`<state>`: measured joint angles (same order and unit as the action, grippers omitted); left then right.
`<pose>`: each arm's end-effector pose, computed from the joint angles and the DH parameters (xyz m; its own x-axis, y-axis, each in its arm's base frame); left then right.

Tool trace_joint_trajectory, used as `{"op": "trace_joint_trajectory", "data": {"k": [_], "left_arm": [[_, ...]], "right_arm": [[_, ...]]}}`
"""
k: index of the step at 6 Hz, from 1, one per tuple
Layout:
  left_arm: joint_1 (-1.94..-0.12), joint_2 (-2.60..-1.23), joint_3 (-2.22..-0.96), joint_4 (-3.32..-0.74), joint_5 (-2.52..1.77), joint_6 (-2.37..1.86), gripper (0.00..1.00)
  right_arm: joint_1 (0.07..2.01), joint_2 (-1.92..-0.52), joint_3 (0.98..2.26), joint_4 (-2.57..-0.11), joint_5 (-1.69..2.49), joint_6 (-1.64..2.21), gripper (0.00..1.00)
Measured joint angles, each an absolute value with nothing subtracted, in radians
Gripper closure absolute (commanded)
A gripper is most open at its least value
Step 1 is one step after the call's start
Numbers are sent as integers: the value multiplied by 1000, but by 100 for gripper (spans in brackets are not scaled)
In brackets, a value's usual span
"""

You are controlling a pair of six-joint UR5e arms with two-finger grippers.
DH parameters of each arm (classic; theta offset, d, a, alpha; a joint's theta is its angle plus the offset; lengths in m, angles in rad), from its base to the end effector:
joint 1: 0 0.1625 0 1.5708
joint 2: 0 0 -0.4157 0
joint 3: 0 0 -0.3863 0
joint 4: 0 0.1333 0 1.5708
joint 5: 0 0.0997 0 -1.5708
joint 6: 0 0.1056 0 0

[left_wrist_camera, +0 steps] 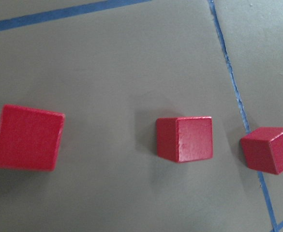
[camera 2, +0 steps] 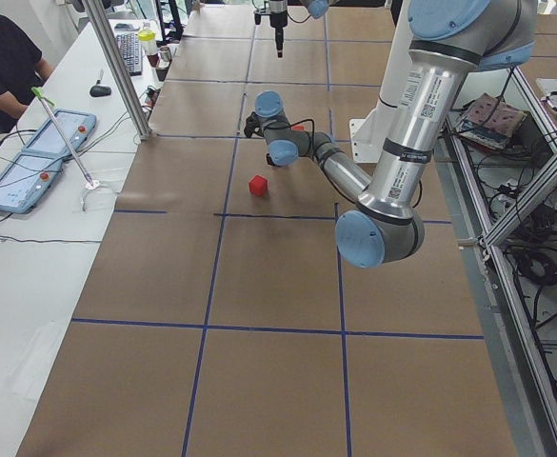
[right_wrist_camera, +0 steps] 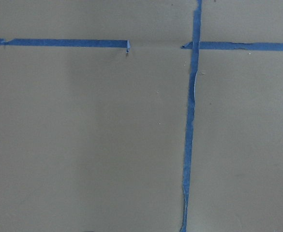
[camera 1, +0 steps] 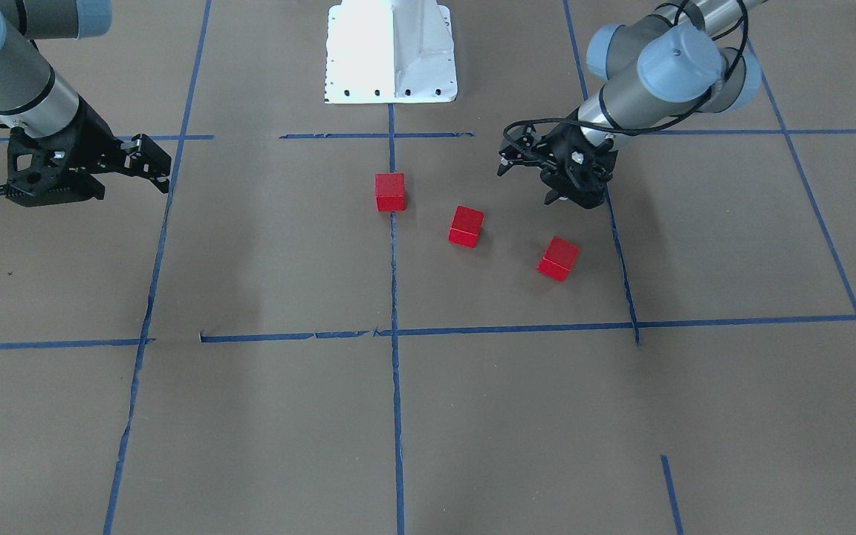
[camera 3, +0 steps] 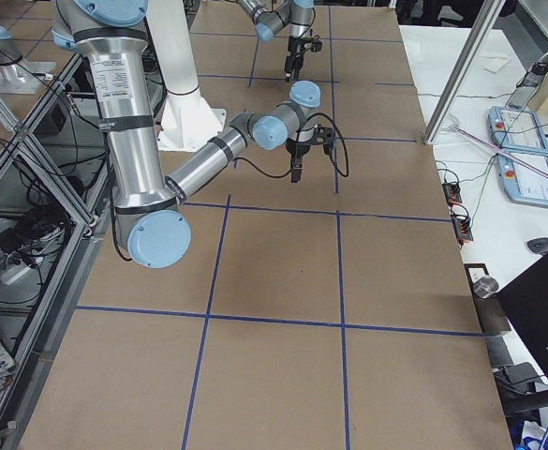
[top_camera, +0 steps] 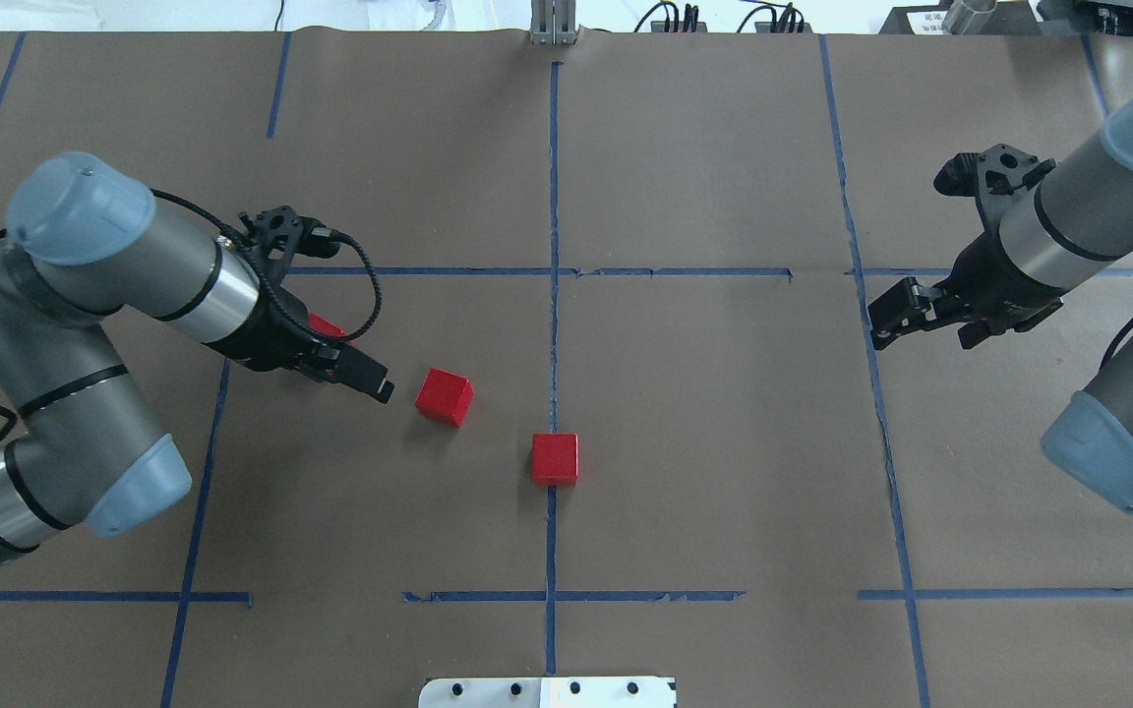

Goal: Form red blocks into L shape at center
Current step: 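Grasp the nearer red cube with the left gripper while the right arm withdraws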

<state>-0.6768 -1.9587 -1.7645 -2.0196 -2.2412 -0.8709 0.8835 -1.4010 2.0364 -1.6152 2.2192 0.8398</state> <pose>0.4271 -0.4300 0.2922 0.3554 0.3620 -0.8618 -0.2007 0.9300 0.3079 -0.2704 -0.4390 0.3573 0.6610 -0.0334 0.7496 0.0520 0.9986 -0.0014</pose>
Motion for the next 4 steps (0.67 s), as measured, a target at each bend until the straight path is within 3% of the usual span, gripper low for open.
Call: {"op": "trace_joint_trajectory", "data": {"k": [4], "left_arm": [[-553,-2104,-1686,-1858,-1993,-870,0]], "right_arm": [[887,-1410,2035,-1615,2215,829,0]]}}
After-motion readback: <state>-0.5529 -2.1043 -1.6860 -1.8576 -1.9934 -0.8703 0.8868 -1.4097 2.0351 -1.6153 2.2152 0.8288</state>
